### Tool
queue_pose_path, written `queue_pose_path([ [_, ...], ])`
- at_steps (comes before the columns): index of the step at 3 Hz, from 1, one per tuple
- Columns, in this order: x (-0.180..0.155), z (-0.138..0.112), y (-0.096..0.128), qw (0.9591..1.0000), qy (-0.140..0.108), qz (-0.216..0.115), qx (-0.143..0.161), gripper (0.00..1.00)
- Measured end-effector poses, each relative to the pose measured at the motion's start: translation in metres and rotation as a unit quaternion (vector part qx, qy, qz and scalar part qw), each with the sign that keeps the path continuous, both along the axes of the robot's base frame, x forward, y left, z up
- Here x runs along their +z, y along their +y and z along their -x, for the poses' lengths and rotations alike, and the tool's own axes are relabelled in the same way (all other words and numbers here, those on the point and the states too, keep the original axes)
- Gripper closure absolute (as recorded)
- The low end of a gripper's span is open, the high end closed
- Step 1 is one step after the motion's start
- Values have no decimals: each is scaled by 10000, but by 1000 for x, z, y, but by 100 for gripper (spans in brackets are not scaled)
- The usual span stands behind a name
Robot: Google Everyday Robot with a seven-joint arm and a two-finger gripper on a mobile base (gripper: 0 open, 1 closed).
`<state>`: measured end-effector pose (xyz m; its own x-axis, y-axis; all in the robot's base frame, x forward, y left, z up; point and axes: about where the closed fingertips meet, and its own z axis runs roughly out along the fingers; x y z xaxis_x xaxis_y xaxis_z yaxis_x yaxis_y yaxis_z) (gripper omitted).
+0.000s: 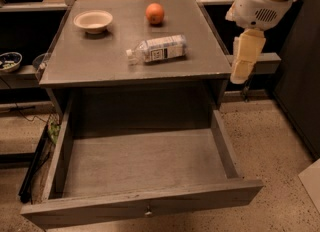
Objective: Place blue plastic bottle into top drawer
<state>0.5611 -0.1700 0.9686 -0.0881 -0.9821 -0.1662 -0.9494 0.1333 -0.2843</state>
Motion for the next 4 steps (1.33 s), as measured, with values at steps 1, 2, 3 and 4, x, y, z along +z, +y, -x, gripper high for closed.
queue_pose_path([
  [1, 0, 0, 0, 10000, -1, 0, 1, 0],
  [2, 6, -20, 7, 9998, -129, -41, 141, 0],
  [3, 11, -51, 33, 9986, -225, -143, 459, 0],
  [4, 10, -77, 62, 9963, -259, -253, 777, 0],
])
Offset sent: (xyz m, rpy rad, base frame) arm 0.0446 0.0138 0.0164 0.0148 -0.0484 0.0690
